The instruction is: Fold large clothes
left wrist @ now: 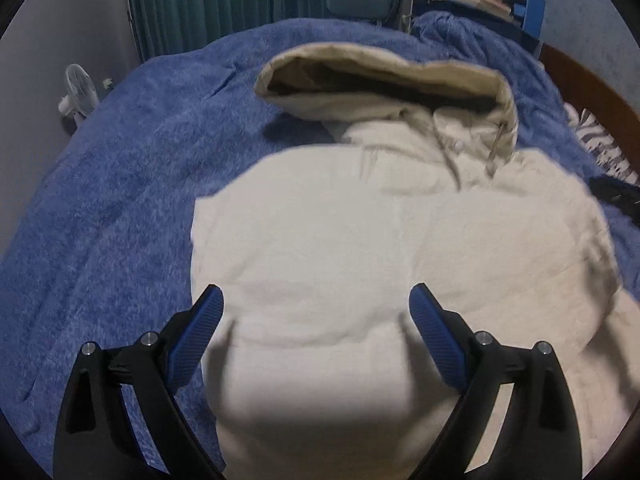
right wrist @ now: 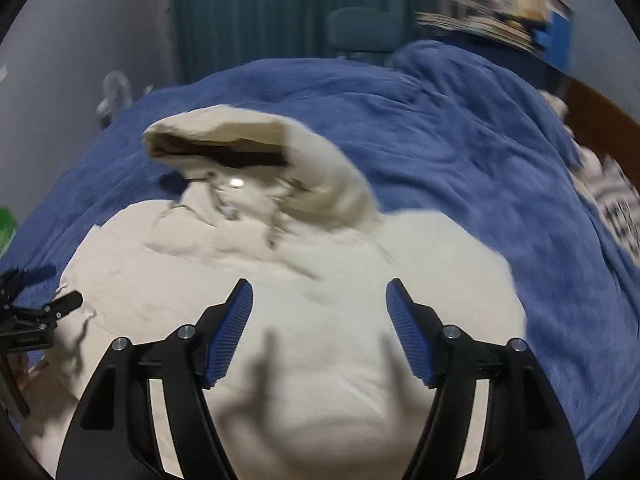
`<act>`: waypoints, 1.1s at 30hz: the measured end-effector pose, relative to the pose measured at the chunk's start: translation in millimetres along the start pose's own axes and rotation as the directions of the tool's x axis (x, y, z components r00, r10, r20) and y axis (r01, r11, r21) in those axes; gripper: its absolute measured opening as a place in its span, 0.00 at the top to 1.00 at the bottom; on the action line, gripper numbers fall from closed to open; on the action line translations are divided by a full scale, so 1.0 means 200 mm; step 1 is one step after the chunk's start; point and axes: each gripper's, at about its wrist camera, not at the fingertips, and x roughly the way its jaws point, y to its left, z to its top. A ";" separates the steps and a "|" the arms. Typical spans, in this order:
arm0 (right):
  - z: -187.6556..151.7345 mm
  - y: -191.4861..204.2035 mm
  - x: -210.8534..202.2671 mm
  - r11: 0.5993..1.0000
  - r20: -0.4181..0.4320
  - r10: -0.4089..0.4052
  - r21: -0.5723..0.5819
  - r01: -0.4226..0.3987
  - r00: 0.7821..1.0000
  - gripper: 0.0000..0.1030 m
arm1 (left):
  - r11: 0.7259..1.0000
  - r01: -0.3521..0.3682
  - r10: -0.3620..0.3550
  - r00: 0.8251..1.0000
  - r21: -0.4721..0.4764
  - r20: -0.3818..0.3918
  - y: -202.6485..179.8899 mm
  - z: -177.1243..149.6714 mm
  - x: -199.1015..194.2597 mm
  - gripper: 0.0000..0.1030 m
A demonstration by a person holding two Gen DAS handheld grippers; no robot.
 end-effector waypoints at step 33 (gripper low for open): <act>0.20 0.09 -0.01 0.974 0.176 0.086 -0.223 -0.045 0.981 0.94 | 0.987 -0.043 0.006 0.972 0.153 0.234 -0.21 0.28 0.00 0.13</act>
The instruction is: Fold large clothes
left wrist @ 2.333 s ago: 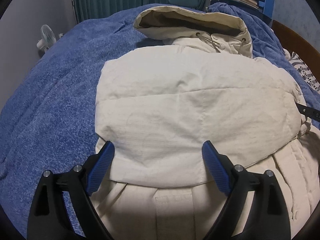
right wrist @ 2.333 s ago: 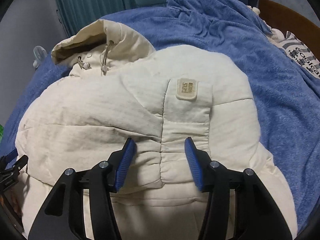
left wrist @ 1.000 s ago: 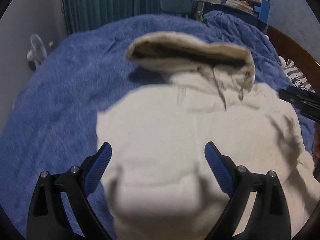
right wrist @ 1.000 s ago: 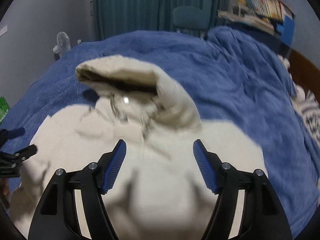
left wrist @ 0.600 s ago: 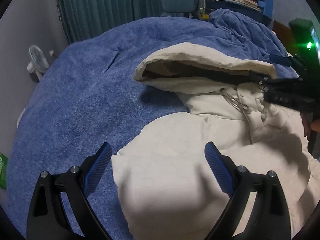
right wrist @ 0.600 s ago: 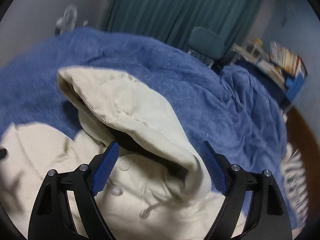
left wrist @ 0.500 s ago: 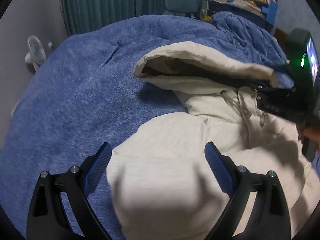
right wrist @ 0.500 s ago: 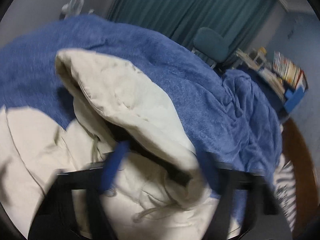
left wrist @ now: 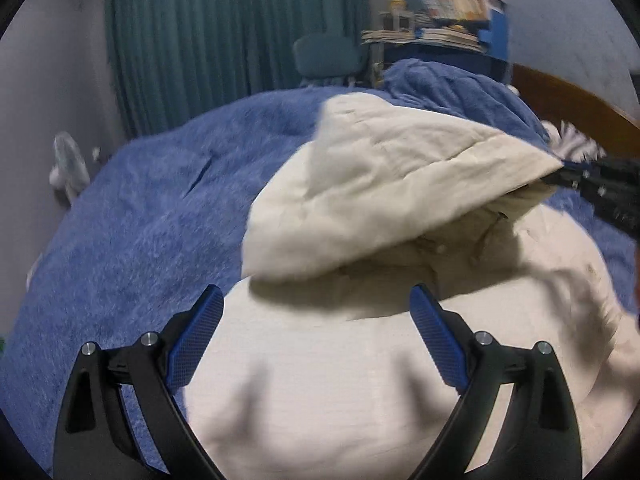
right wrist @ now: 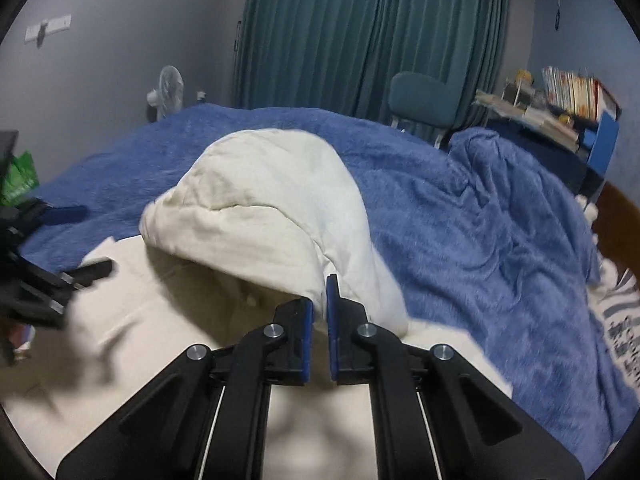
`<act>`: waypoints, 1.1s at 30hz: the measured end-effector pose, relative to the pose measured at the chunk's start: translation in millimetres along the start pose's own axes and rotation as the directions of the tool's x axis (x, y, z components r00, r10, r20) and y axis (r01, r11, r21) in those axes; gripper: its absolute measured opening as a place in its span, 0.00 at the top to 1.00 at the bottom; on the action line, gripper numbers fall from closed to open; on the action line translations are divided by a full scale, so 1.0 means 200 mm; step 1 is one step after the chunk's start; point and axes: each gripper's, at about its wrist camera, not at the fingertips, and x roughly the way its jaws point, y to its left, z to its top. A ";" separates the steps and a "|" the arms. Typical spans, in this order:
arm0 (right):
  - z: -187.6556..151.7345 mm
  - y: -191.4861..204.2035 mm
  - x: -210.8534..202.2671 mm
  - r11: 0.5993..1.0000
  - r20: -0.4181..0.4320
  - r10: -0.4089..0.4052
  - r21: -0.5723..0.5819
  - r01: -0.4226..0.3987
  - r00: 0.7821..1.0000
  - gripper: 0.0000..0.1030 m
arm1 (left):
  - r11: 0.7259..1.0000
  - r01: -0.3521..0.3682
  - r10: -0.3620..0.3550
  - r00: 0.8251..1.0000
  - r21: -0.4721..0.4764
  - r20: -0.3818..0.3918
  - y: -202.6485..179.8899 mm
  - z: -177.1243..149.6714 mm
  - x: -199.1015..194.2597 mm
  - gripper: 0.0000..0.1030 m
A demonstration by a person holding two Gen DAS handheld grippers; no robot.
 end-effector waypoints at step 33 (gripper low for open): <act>-0.55 0.11 -0.12 0.981 -0.085 0.181 -0.054 -0.186 0.980 0.99 | 0.973 0.035 -0.025 0.999 0.226 -0.044 -0.26 -0.45 -0.30 0.87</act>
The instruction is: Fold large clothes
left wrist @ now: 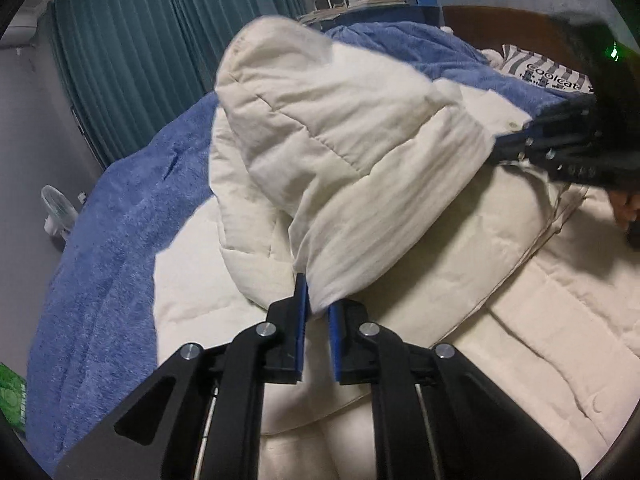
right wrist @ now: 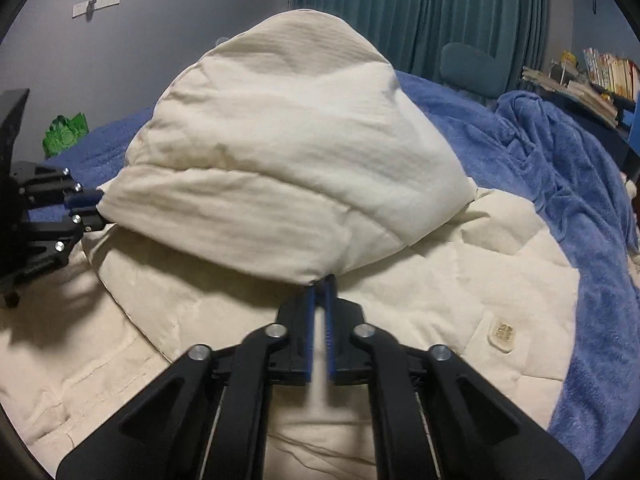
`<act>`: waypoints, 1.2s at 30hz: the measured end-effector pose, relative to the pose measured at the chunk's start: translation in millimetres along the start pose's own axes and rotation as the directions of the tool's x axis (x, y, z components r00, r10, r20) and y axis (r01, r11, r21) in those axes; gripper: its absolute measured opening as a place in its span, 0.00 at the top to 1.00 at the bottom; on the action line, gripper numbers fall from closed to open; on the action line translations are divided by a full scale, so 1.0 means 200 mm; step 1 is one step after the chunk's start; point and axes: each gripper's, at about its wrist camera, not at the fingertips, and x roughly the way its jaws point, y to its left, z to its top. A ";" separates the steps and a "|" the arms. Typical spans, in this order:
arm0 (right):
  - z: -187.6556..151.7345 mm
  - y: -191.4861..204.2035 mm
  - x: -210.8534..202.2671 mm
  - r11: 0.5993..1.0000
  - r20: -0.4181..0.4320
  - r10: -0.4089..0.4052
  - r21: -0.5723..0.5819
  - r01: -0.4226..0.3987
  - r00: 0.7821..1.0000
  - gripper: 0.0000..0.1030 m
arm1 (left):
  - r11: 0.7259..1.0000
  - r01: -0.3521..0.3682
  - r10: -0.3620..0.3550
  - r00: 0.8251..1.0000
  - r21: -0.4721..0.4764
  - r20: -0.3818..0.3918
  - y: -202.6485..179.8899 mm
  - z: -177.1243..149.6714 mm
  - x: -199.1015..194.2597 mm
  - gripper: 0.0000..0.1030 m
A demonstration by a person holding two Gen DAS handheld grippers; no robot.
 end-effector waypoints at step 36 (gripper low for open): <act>0.33 -0.22 0.38 0.979 -0.092 0.019 0.203 0.000 0.996 0.63 | 0.964 0.095 -0.129 0.984 -0.250 -0.126 0.31 0.56 0.60 0.43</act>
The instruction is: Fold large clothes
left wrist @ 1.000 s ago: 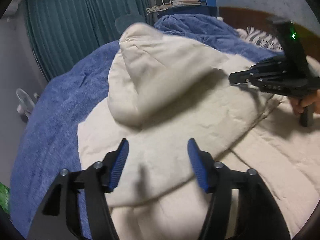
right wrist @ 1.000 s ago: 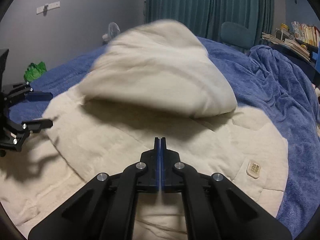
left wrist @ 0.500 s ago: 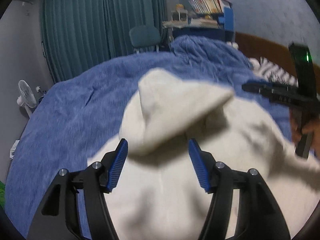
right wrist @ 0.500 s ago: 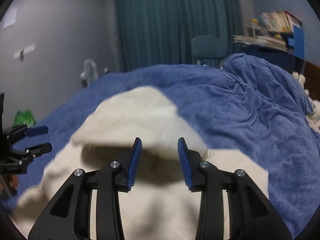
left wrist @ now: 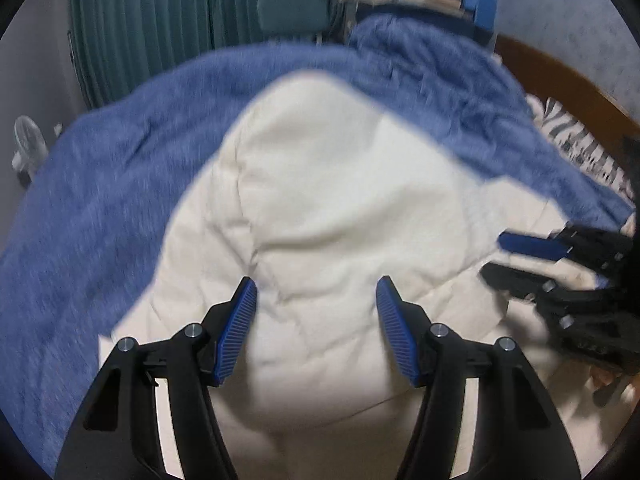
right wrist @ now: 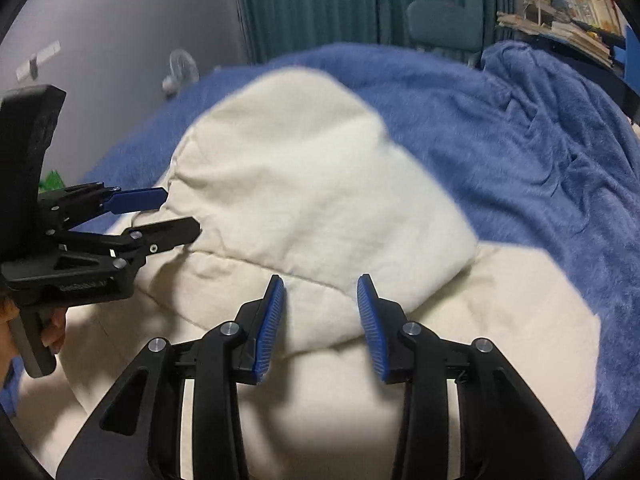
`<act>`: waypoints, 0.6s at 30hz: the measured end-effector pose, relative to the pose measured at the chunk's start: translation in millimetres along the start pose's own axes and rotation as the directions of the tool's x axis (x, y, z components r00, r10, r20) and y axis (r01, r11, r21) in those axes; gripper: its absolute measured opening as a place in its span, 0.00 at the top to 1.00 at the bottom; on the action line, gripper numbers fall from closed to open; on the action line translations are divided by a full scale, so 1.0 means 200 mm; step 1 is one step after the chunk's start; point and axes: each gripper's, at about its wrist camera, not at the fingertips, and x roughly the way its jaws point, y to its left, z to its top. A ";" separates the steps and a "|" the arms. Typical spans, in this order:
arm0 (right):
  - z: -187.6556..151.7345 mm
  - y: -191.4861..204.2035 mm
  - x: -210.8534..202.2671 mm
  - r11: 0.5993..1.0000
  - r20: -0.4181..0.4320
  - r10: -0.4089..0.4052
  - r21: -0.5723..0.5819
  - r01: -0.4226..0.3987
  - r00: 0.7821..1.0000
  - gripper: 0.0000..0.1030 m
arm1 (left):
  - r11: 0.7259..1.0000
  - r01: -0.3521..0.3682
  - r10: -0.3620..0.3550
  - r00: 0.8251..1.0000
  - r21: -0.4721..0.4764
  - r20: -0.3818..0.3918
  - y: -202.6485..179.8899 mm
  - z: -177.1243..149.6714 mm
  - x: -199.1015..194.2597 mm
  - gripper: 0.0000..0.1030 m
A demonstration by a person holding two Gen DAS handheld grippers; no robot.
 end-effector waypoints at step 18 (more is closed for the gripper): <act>0.11 -0.15 0.01 0.990 0.051 -0.123 0.073 0.119 0.991 0.53 | 1.000 -0.021 0.021 1.000 0.017 -0.021 0.01 -0.24 0.15 0.43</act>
